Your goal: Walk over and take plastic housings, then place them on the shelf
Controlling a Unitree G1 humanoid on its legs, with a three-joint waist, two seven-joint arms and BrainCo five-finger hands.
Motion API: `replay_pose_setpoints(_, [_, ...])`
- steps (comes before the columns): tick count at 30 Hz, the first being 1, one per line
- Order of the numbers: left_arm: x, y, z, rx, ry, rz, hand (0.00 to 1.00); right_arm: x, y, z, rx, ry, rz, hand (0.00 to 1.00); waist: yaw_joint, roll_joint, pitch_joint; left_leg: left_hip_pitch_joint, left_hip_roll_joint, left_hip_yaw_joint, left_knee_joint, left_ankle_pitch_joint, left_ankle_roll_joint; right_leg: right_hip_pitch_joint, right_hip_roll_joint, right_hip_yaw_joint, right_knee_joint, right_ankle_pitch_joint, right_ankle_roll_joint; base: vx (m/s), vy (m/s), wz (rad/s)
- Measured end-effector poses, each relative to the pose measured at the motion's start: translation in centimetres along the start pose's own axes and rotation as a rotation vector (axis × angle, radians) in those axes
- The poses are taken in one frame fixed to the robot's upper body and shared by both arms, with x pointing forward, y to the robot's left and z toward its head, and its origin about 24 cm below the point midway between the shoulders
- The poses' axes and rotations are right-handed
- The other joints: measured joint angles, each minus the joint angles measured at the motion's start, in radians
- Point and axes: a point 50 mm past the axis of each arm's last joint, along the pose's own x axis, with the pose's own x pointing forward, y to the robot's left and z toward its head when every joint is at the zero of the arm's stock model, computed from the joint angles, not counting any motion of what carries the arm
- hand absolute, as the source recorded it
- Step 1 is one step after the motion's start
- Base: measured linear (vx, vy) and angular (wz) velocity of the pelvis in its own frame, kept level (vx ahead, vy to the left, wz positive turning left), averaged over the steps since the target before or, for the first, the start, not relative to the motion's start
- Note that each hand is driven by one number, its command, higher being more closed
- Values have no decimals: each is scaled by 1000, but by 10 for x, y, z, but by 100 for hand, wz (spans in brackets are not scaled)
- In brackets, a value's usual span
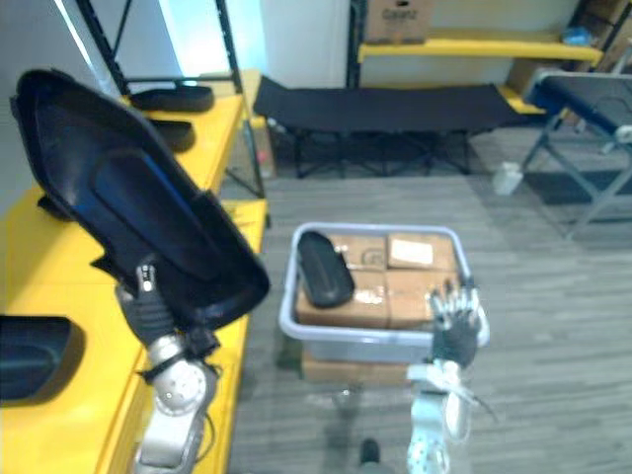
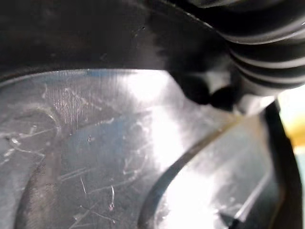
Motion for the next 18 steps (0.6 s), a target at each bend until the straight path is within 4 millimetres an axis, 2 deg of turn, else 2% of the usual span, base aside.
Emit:
replay_pose_setpoints(3, [-3,3,2,-37,7,-10,100,-5,-4,-10,-3,52,0,0,8,2,0,0,0,-2,-2,-1,2,0,0,-3,0,-4,0,-12,0,4])
replay_pose_setpoints(11, [-8,-1,1,-50,31,-47,100,-12,7,-23,4,113,57,0,12,3,1,-4,-1,-23,-2,-2,3,4,1,-19,0,-8,0,-25,-8,4])
replay_pose_setpoints(15, [-7,1,-1,-44,46,-41,100,-11,6,-23,-8,128,79,0,17,18,12,-18,8,-34,18,-5,1,5,8,-26,0,-7,-1,-51,-27,4])
replay_pose_setpoints(18, [-8,3,-7,-54,86,-31,100,-11,6,-26,-21,163,112,0,17,41,40,-20,25,-47,52,-21,18,30,22,-38,-1,-13,-10,-41,-32,11])
